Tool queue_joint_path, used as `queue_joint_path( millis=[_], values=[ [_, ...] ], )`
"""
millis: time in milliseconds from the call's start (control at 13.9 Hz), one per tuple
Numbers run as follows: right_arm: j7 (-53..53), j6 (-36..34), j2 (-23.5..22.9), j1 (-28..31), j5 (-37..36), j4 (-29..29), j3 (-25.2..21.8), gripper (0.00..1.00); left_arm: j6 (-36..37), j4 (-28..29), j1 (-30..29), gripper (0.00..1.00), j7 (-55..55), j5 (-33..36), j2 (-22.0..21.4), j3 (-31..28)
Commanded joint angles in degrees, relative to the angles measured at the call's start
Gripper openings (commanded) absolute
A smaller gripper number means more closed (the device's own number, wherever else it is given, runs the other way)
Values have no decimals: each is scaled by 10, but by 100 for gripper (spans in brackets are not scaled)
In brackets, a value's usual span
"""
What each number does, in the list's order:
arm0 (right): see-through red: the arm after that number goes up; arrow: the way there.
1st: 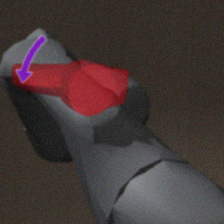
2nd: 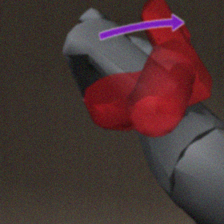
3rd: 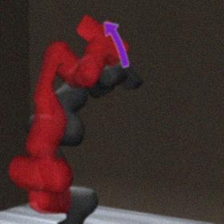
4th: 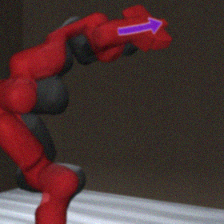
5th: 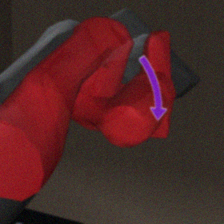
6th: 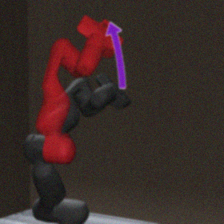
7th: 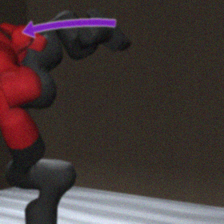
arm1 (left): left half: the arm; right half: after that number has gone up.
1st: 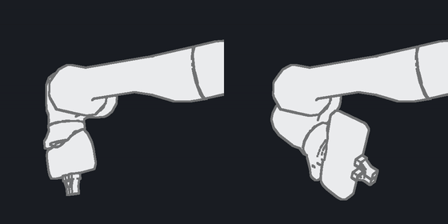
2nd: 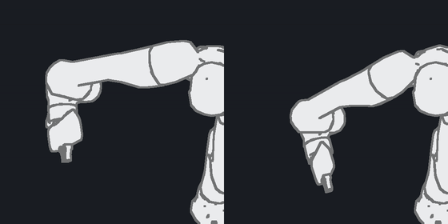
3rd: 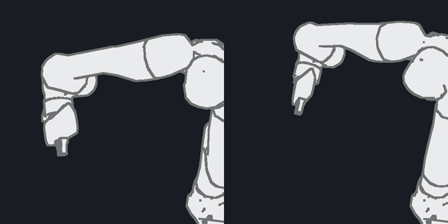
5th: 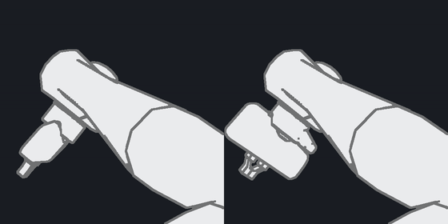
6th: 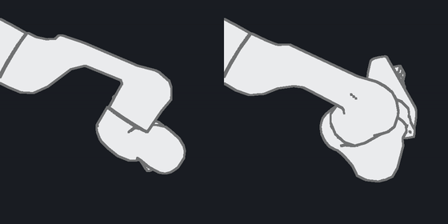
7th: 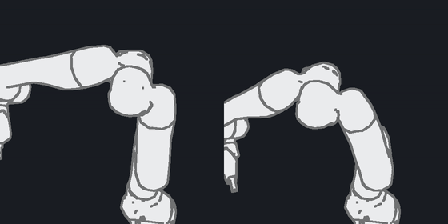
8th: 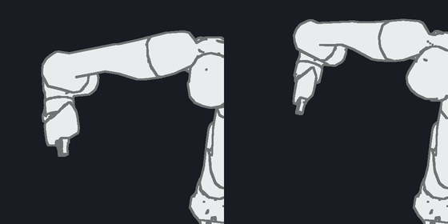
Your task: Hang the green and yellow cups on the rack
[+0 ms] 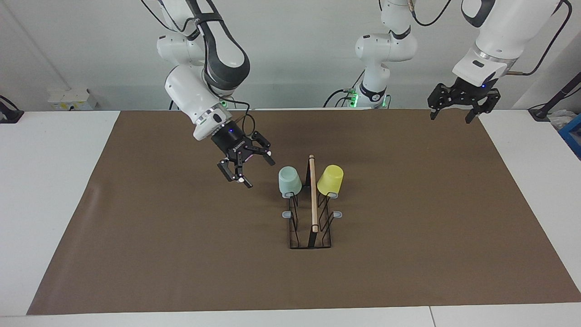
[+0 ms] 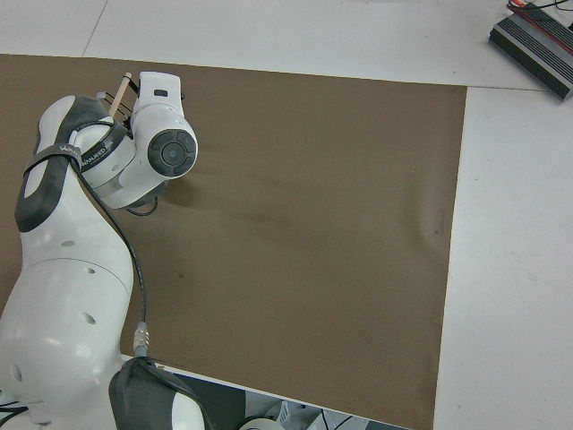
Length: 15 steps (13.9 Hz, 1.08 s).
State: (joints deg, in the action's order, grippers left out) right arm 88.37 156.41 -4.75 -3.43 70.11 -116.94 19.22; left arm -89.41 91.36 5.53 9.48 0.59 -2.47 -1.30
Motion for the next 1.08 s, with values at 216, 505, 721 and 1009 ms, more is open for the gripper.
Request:
queue_joint_path(
  millis=[216,505,721,1009],
  values=[
    [-209,-179,45,90,-242,-11,-1,100,0,15,-9,100,1,-2,-16,6],
    [-324,-298,63,153,-395,-13,-1,100,0,15,-9,100,1,-2,-16,6],
    [-459,-389,84,188,-486,-10,-1,100,0,16,-9,100,1,-2,-16,6],
    [-642,-448,111,235,-505,-6,-1,100,0,16,-9,100,1,-2,-16,6]
  ],
)
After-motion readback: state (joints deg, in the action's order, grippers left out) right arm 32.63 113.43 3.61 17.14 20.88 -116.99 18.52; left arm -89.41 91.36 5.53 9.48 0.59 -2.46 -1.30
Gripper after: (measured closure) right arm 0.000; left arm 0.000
